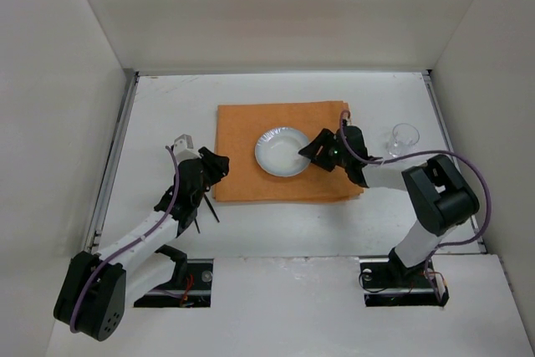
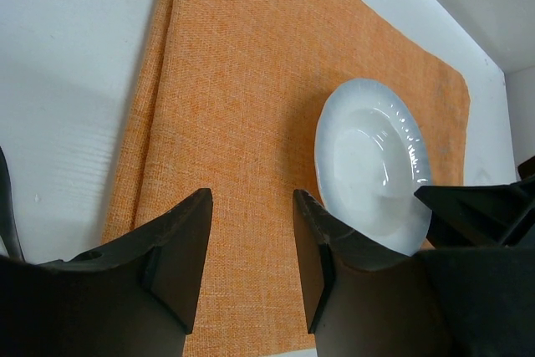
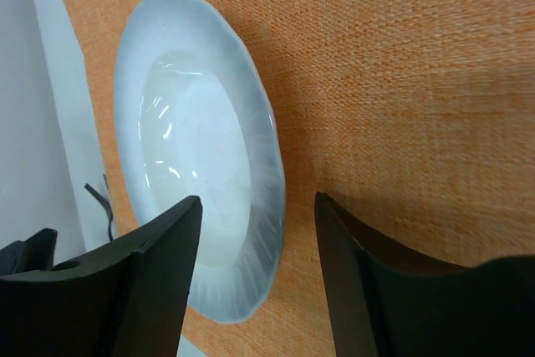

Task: Set the dinner table for one person

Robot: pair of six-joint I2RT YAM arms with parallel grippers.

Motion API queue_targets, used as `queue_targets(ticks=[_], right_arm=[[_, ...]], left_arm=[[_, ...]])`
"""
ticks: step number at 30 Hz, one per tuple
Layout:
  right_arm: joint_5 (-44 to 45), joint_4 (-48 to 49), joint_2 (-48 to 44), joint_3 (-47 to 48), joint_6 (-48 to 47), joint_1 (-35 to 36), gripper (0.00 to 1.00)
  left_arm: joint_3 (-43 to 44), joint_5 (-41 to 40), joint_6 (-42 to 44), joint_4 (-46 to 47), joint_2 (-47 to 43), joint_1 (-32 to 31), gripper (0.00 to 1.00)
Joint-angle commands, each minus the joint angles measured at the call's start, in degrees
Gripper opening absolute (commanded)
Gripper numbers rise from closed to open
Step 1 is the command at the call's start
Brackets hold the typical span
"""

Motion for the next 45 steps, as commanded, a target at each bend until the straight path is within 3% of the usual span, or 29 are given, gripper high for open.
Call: queue_targets(ticks=[1,8,10,14,16,18,24,31,39,45], right_arm=[[4.95,-1.58,-6.53,-1.26,-4.49,-0.19,0.63],[12.68,-13.97,-16.73,-2.23,-10.99,-0.72,0.66],[15.58,-16.53,-20.42,-2.23,-12.23,-1.16,0.61],[22.43,-23.72,-28.15,-0.04,-14.42,-6.94,0.25],[27.69,-28.03,-30.44,2.16,-15.13,-11.68,0.18],[32.88,-29.71,-30.98,3.74,-15.66,-16.87,0.19],[44.58,-30.77,-26.86,6.73,-15.66,-26.64,0.48],[43.64,-32.36,-18.77,9.37,-16.62,-32.45,0.51],[39.68,-30.17,-14.02,9.38,-15.22,-32.45,0.43],[39.58,-27.44,-13.04,7.53,-14.61,-32.45,0.17]], left_arm=[[-0.27,0.35,0.14,3.28,-0.18,0.18,0.41],[-0.01,0.53,0.41,3.37,0.26,-0.09,0.41],[-0.01,0.44,0.41,3.46,-0.09,-0.7,0.41],[-0.09,-0.18,0.5,3.46,0.17,-1.49,0.41],[-0.01,-0.18,0.23,3.81,0.61,-2.37,0.41],[0.08,-0.53,0.58,4.68,1.4,-3.69,0.41],[0.08,-1.14,0.85,5.83,3.6,-4.83,0.41],[0.26,-0.62,0.41,6.62,4.74,-5.71,0.41],[0.35,-0.88,0.41,6.71,5.36,-5.62,0.41],[0.35,-1.05,0.49,7.06,6.24,-5.63,0.41]])
